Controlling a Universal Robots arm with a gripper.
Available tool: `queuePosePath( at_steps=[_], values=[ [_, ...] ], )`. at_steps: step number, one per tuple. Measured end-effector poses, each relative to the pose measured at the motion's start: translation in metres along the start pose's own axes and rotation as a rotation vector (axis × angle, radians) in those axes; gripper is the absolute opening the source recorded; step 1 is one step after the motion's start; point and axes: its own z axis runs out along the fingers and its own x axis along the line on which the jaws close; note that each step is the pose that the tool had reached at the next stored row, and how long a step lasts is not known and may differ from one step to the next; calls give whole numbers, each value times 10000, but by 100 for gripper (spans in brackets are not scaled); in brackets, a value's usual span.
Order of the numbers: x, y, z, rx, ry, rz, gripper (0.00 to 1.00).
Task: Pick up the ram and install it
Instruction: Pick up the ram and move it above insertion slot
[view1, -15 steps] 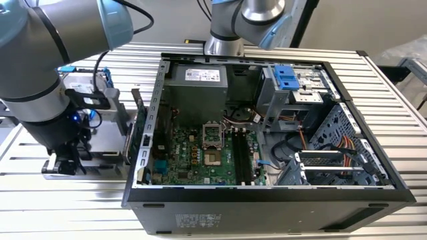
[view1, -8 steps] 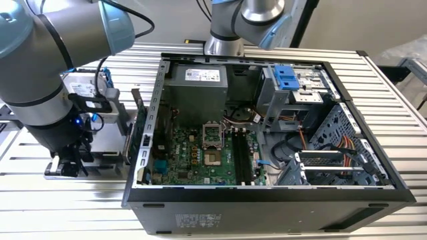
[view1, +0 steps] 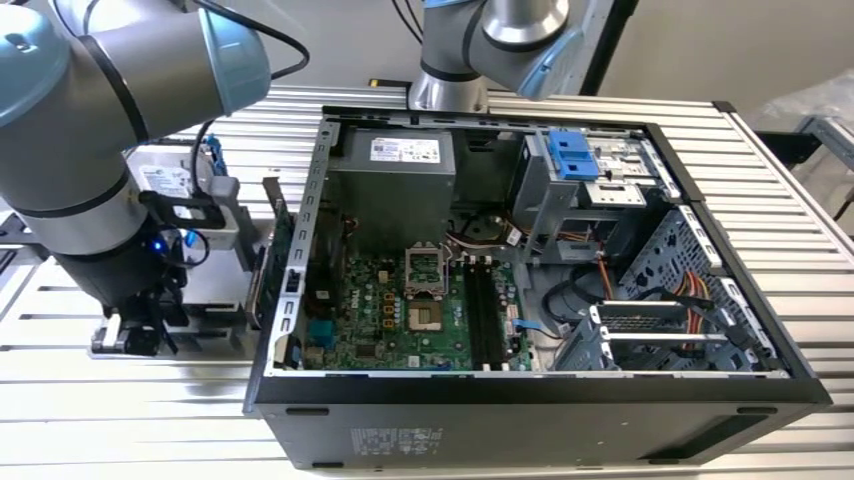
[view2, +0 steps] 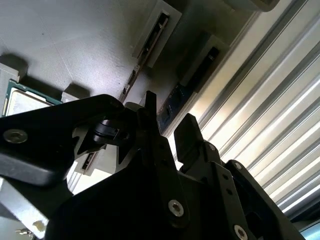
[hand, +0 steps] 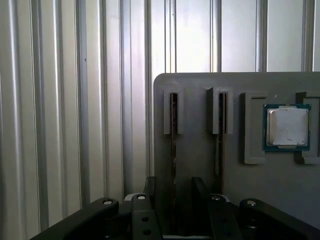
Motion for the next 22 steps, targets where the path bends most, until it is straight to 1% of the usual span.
queuePosePath(
  at_steps=[4,5,22],
  values=[
    [0,0,3,1,-1,0,100],
    [0,0,4,0,-1,0,0],
    [-1,0,13,0,0,0,0]
  ],
)
